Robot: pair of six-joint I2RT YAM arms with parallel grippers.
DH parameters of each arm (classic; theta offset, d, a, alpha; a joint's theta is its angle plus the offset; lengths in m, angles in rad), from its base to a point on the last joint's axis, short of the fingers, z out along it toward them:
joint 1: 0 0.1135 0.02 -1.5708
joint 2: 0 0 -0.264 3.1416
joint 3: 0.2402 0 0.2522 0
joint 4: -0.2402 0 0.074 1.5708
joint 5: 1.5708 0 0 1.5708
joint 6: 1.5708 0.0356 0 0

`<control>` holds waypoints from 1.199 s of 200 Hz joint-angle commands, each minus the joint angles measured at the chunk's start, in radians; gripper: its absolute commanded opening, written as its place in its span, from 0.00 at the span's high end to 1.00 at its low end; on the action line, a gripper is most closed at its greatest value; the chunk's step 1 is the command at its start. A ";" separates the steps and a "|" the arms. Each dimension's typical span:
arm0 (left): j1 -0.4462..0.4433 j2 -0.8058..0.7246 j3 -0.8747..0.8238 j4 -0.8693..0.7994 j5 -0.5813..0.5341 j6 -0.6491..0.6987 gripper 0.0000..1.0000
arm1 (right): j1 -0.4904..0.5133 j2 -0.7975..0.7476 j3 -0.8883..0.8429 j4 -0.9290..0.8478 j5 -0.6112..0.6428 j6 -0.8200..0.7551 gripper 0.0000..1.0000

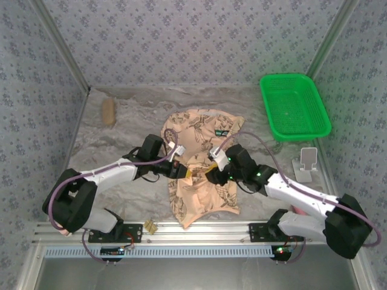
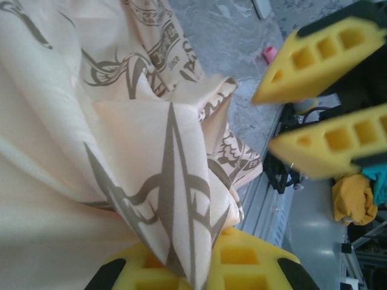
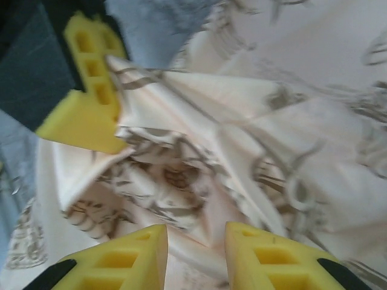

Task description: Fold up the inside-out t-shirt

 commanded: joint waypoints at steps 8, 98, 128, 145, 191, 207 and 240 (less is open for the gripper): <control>0.007 -0.002 0.000 0.055 0.073 -0.003 1.00 | 0.014 0.109 0.041 0.072 -0.166 -0.011 0.65; 0.001 0.015 -0.012 0.100 0.113 -0.006 1.00 | -0.056 0.337 0.066 0.375 -0.389 0.164 0.77; 0.021 0.015 -0.008 0.041 0.027 0.004 0.99 | -0.069 0.256 0.013 0.343 -0.348 0.110 1.00; 0.058 0.029 -0.015 -0.017 -0.099 0.012 0.99 | -0.063 0.186 -0.007 0.249 -0.271 0.028 1.00; 0.087 0.153 0.060 -0.189 -0.445 -0.005 1.00 | -0.052 0.036 -0.010 0.042 -0.240 -0.152 1.00; 0.082 0.185 0.074 -0.141 -0.432 -0.012 0.93 | -0.022 0.009 -0.014 0.021 -0.283 -0.204 1.00; 0.071 0.198 0.057 0.005 -0.300 -0.066 0.73 | 0.077 0.087 0.014 0.030 -0.221 -0.203 1.00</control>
